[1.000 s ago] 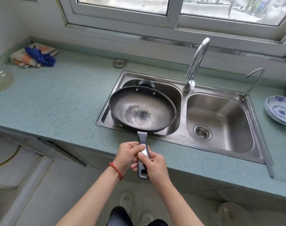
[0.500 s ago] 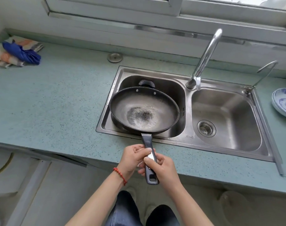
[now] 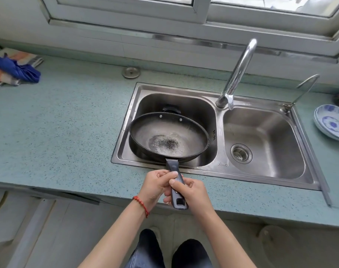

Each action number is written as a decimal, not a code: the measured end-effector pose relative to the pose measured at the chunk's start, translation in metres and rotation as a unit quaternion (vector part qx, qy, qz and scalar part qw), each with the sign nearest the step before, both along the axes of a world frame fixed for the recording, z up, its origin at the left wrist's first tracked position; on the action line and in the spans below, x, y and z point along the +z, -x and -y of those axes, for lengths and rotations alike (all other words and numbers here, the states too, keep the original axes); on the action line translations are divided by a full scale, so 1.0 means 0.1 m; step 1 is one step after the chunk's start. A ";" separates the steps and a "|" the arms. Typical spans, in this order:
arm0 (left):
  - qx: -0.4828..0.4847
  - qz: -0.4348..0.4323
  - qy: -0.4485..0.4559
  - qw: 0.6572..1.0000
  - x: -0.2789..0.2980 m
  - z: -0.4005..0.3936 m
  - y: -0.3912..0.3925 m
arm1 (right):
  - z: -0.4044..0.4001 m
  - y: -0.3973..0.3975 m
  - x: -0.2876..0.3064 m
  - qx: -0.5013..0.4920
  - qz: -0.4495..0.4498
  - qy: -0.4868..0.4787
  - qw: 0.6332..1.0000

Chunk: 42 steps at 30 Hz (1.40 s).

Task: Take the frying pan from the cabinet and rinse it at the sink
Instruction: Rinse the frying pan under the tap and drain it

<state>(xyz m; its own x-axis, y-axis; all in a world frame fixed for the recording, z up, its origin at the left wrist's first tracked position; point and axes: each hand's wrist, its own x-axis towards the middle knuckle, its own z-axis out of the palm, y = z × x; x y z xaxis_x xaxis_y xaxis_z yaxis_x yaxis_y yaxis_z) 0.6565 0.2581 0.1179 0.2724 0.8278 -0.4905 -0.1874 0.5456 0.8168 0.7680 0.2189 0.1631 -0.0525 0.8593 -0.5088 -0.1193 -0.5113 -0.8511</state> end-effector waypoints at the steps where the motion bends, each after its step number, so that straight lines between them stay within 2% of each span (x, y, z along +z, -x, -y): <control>1: -0.005 -0.003 0.000 1.000 -0.01 -0.01 0.00 | -0.01 0.00 0.00 -0.001 0.001 0.003 1.000; 11: -0.010 -0.002 0.038 0.999 -0.01 -0.14 -0.09 | -0.20 -0.13 -0.12 0.015 0.006 0.010 1.000; 20: 0.007 -0.055 0.047 0.997 -0.04 -0.14 -0.08 | -0.37 -0.56 -0.44 0.095 0.149 -0.039 0.983; 24: 0.033 -0.098 0.061 0.993 -0.02 -0.11 -0.06 | -0.79 -1.07 -0.59 0.031 0.167 -0.045 0.985; 28: 0.050 -0.119 0.049 0.990 0.04 -0.06 -0.13 | -1.37 -1.56 -0.65 -0.083 0.164 -0.056 0.981; 34: 0.078 -0.096 0.045 0.991 0.14 -0.05 -0.23 | -2.21 -1.92 -0.67 -0.218 0.111 -0.047 0.969; 37: 0.090 -0.104 0.049 0.989 0.15 -0.06 -0.23 | -2.45 -1.95 -0.72 -0.251 0.084 -0.056 0.963; 42: 0.084 -0.123 0.051 0.988 0.17 -0.06 -0.23 | -2.54 -1.96 -0.83 -0.249 0.071 -0.103 0.960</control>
